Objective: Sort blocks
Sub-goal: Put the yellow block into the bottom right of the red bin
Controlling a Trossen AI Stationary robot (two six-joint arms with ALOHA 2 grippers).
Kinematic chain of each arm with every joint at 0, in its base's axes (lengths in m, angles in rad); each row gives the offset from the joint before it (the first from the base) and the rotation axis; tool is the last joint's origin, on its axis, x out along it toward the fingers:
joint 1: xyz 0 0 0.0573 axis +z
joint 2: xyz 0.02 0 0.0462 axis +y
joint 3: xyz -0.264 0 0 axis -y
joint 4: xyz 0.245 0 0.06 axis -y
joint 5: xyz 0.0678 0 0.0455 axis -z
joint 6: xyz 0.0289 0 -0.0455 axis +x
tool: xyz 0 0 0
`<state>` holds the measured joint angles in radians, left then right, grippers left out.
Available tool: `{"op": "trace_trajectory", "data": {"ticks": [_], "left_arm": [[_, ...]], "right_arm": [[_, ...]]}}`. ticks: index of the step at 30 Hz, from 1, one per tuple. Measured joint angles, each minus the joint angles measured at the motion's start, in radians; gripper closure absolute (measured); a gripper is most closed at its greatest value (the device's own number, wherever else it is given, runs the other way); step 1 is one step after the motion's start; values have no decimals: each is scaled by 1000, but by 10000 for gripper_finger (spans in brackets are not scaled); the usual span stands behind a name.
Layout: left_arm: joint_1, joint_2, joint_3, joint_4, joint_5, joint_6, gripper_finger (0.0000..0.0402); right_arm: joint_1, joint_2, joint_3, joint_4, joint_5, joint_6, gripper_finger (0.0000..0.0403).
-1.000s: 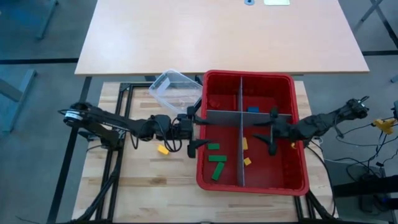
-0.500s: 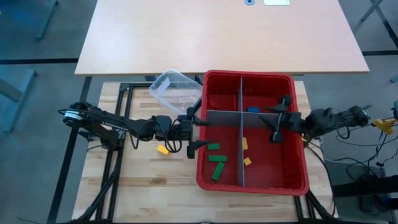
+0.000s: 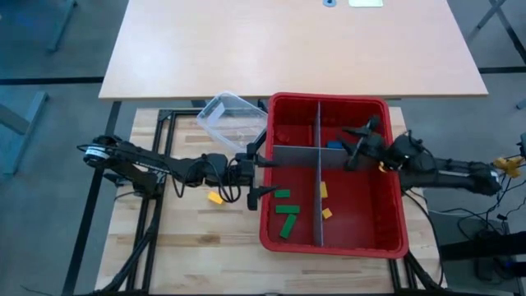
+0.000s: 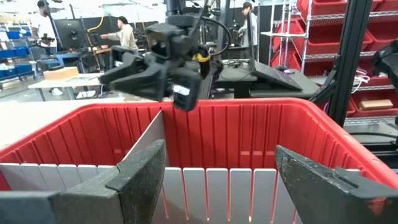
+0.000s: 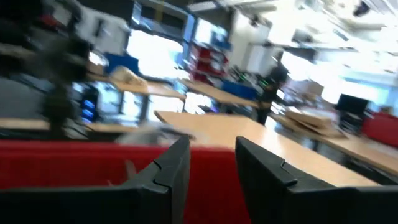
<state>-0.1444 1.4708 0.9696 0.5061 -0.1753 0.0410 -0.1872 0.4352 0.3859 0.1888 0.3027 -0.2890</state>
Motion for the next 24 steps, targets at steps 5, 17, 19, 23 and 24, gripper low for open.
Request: {"op": "trace_trajectory", "data": {"ticks": [5,17,19,23,24], "left_arm": [[0,0,-13,-2,0,0,126],[5,-18,-52,-35,0,10,126],[5,-19,-52,-53,0,10,126],[5,-42,-52,-129,-1,8,126],[6,-56,-52,-167,-1,9,126]], "right_arm": [[-153,53,0,3,-78,61,303],[-419,130,0,31,-431,13,293],[-452,140,0,46,-646,20,302],[-513,170,1,61,-1020,90,322],[-527,177,1,60,-1089,106,327]]}}
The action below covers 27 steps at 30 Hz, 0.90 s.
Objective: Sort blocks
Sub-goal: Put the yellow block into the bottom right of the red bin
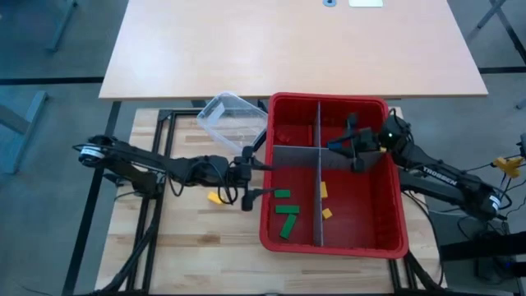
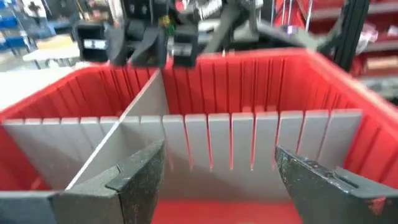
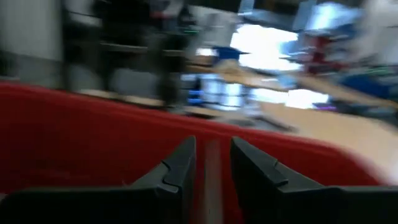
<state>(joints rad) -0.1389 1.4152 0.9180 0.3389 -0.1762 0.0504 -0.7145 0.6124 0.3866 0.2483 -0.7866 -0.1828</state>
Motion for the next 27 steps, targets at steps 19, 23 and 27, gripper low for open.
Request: {"op": "trace_trajectory", "data": {"ticks": [19,23,27], "left_arm": [[4,-252,-43,-939,-131,-399,126],[4,-226,-88,-1034,-130,-488,126],[4,-205,-146,-1029,-100,-527,126]], "right_arm": [[-29,97,0,69,-75,57,358],[-28,93,0,74,-41,51,343],[-28,89,0,87,-42,51,315]]}}
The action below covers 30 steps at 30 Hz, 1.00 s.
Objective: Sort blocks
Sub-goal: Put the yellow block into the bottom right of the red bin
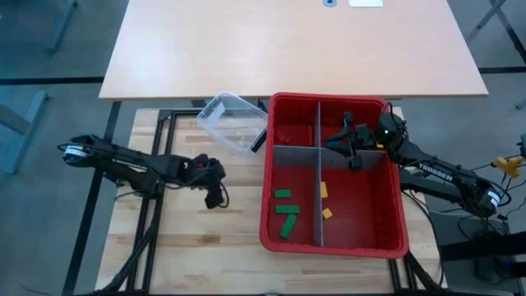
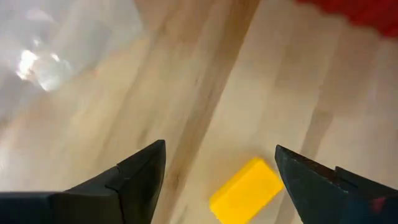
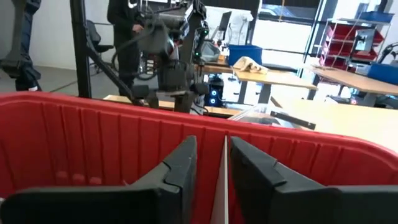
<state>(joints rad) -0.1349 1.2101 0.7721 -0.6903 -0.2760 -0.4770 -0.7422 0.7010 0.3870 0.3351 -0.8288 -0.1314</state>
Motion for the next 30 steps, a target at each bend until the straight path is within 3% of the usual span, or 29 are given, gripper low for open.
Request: {"op": "trace_trajectory", "data": {"ticks": [6,13,23,30], "left_arm": [[-3,51,-77,-4,86,-34,126],[-9,86,-86,-16,124,110,127],[-39,144,-80,-25,185,370,127],[-39,229,-80,-8,163,402,127]], "right_arm": [[0,0,0,1,0,12,252],[0,0,0,4,17,28,198],[0,0,0,7,21,43,197],[0,0,0,9,23,46,197]]}}
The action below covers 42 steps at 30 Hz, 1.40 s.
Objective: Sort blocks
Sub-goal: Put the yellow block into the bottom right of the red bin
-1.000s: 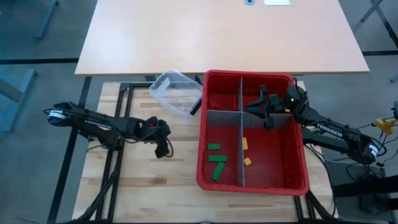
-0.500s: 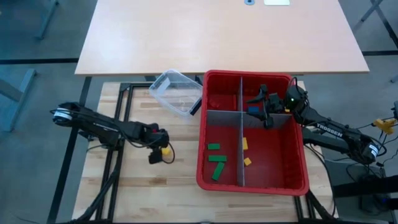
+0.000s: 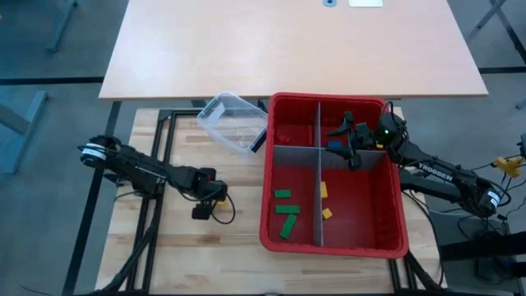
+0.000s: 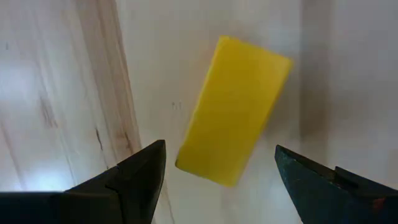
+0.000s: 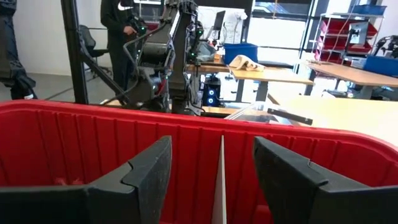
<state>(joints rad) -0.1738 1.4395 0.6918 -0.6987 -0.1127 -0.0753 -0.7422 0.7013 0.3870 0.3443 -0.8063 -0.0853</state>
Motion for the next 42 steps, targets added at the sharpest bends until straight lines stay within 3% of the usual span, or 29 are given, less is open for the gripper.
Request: {"op": "trace_trajectory", "data": {"ticks": [10,19,30,37,42], "left_arm": [[0,72,6,107,-6,14,136],[0,66,4,105,47,-10,293],[-2,0,47,87,18,-147,294],[-32,-167,161,107,-161,-163,294],[-45,-278,185,288,-285,-134,294]], "right_arm": [[0,0,0,6,2,23,208],[0,0,0,6,2,35,209],[0,0,0,31,2,100,208],[0,2,0,54,2,164,209],[35,9,0,116,3,181,219]]}}
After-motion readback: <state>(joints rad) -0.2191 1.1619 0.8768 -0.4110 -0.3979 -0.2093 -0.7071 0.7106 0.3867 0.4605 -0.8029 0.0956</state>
